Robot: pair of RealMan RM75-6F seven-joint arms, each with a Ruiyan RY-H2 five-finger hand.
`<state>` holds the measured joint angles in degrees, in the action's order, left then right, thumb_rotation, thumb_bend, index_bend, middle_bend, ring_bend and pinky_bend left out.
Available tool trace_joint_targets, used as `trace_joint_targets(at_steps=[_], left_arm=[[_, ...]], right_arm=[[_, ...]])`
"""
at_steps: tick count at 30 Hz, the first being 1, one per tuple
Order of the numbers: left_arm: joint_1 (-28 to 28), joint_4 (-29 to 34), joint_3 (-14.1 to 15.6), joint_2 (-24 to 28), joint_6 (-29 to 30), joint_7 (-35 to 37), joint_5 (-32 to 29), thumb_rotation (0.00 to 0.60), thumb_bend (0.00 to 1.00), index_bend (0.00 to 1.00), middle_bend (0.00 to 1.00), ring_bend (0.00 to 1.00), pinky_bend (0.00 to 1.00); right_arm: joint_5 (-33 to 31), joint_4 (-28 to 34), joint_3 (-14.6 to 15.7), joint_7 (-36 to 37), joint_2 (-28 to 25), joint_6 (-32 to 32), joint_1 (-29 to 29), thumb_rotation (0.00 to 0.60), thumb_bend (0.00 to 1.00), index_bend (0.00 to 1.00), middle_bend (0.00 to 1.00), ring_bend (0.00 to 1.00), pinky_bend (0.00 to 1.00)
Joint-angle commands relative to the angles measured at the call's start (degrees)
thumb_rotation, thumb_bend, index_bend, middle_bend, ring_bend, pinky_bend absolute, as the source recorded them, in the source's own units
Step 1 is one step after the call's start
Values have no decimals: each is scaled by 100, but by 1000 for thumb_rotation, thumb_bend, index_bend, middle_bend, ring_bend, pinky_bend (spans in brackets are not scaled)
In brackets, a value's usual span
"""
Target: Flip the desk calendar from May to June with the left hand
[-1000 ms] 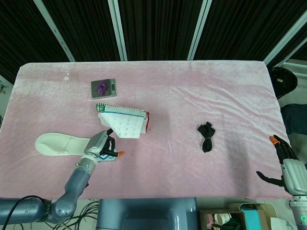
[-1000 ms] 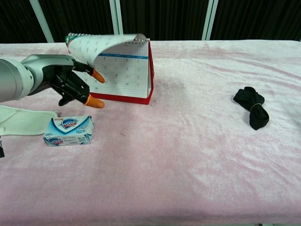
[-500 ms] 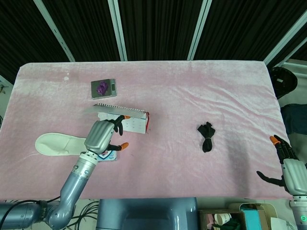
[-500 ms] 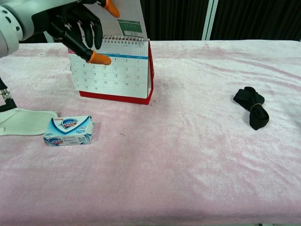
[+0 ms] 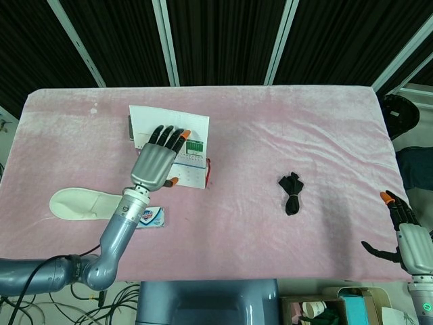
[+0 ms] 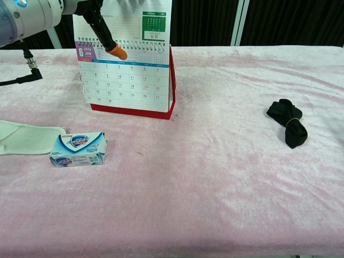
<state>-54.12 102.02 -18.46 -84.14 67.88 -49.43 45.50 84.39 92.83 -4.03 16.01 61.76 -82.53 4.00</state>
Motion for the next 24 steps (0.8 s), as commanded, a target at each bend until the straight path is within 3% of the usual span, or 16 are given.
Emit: trace_joint_targets(at_steps=[1,4,13,24], left_arm=[[-383,-414,-170,-21,-281,-425,-745,600,1,0,67,15,43],[-505,-635,-210,-67,-401,-536,-1215,600,1,0,70,18,56],[-828,-1132,-150,-165,-687,-795,-2578,600,1,0,181,132,220],[-943,-1149,-18,-76,-714,-651,-2909,600,1,0,236,176,244]], right_arm=[[-9,9,0,-4,-2,8,0,600,84,0,0,0,100],[-17,22,0,-13,-1,21,4,600,85,0,0,0,100],[-63,42,-14,12,-14,54,8,600,86,0,0,0,100],[-45,43,-12,18,-14,38,1,600,85,0,0,0,100]])
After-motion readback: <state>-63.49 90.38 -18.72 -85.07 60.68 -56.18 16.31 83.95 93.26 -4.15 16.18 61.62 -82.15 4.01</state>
